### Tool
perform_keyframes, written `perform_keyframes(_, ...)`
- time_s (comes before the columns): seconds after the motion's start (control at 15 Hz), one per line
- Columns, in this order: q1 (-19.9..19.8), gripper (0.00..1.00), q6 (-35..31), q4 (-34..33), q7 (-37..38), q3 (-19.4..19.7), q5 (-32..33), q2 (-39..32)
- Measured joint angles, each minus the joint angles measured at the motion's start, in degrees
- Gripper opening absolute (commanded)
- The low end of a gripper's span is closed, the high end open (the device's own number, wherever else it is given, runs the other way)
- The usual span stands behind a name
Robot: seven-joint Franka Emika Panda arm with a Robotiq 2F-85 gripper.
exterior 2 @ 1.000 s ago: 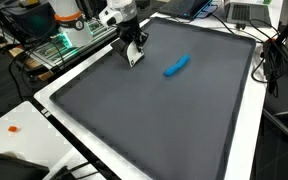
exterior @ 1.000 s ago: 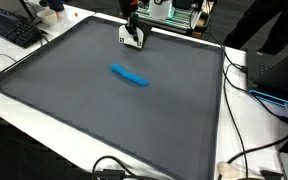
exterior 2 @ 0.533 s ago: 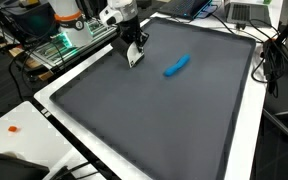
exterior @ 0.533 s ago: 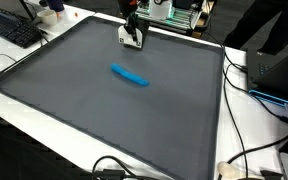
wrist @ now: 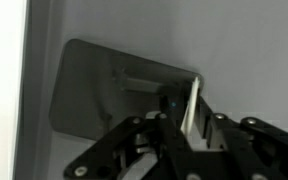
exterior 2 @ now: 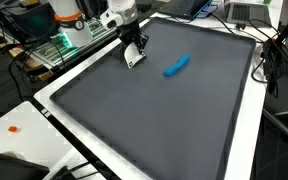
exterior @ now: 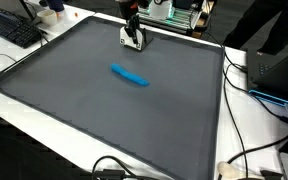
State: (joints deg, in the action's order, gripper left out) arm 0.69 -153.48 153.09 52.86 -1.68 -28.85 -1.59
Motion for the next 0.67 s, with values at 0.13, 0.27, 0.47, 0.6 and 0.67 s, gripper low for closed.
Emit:
perform_keyframes(0.13,0.0,0.0,0.0,-0.3,0.1,0.0,0.0,0.0)
perform_keyframes(0.27,0.0,0.01,0.0,-0.5,0.1,0.0,0.0,0.0)
perform_keyframes(0.47,0.0,0.01,0.0,-0.6,0.1,0.0,0.0,0.0)
perform_keyframes(0.6,0.0,0.01,0.0,-0.8,0.1,0.0,0.0,0.0)
perform_keyframes(0.67,0.0,0.01,0.0,-1.0,0.1,0.0,0.0,0.1)
